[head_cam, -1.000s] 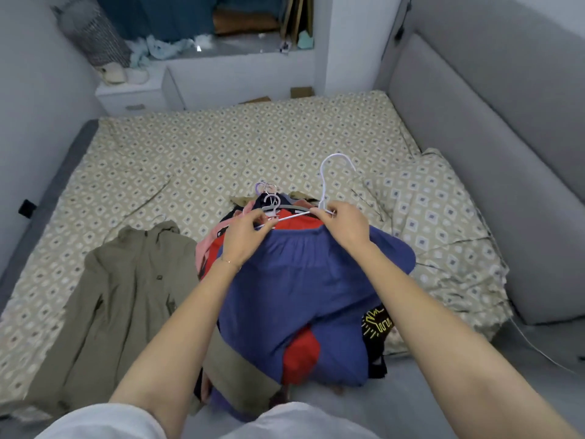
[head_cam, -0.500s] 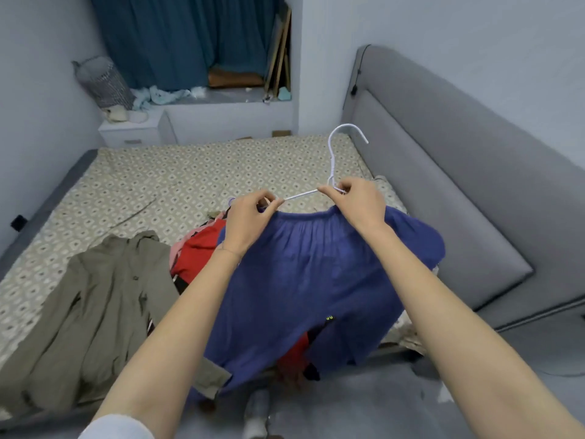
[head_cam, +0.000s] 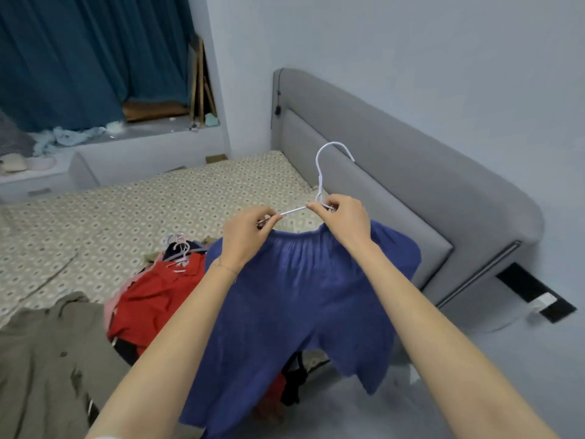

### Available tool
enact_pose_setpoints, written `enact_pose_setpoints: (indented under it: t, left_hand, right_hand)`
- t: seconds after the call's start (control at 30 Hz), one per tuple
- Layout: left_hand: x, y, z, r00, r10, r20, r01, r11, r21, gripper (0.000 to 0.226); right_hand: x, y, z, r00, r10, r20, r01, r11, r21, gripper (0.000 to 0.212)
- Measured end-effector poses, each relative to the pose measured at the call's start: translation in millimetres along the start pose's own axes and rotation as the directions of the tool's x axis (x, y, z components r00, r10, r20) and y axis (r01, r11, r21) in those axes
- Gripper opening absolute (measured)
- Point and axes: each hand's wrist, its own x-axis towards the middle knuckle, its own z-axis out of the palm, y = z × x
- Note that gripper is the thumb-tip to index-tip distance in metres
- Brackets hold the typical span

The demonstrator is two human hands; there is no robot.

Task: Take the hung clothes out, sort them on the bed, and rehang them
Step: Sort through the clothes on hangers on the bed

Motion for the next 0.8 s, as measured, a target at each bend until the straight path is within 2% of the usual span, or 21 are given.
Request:
enact_pose_setpoints:
  t: [0.17, 0.3, 0.47, 0.6, 0.8]
  left_hand:
    - [22, 17, 36, 0.998, 0.057, 0.01, -0.056, 0.998, -0.041, 0.021]
    - [40, 35, 68, 0.999, 0.044, 0.006, -0.043, 0.994, -0.099, 0.021]
    - [61, 59, 118, 0.999, -0.027, 0.025, 0.03, 0.987, -0.156, 0.02]
    - [86, 81, 162, 0.995, -0.098, 0.028, 0.102, 0.976, -0.192, 0.022]
    - [116, 101, 215, 0.976, -0.216, 0.034, 0.218, 0.962, -0.165, 0.021]
  right_hand:
    - [13, 29, -18, 0.998, 0.017, -0.061, -0.018, 1.0, -0.009, 0.062]
    - [33, 61, -32, 0.993, -0.031, -0.111, 0.02, 0.994, -0.104, 0.062]
    - [70, 110, -50, 0.992, -0.037, -0.12, 0.014, 0.982, -0.186, 0.065]
    - [110, 147, -64, 0.993, -0.037, -0.112, 0.016, 0.982, -0.188, 0.064]
    - [162, 193, -76, 1.0, -0.021, -0.003, 0.02, 0.988, -0.151, 0.065]
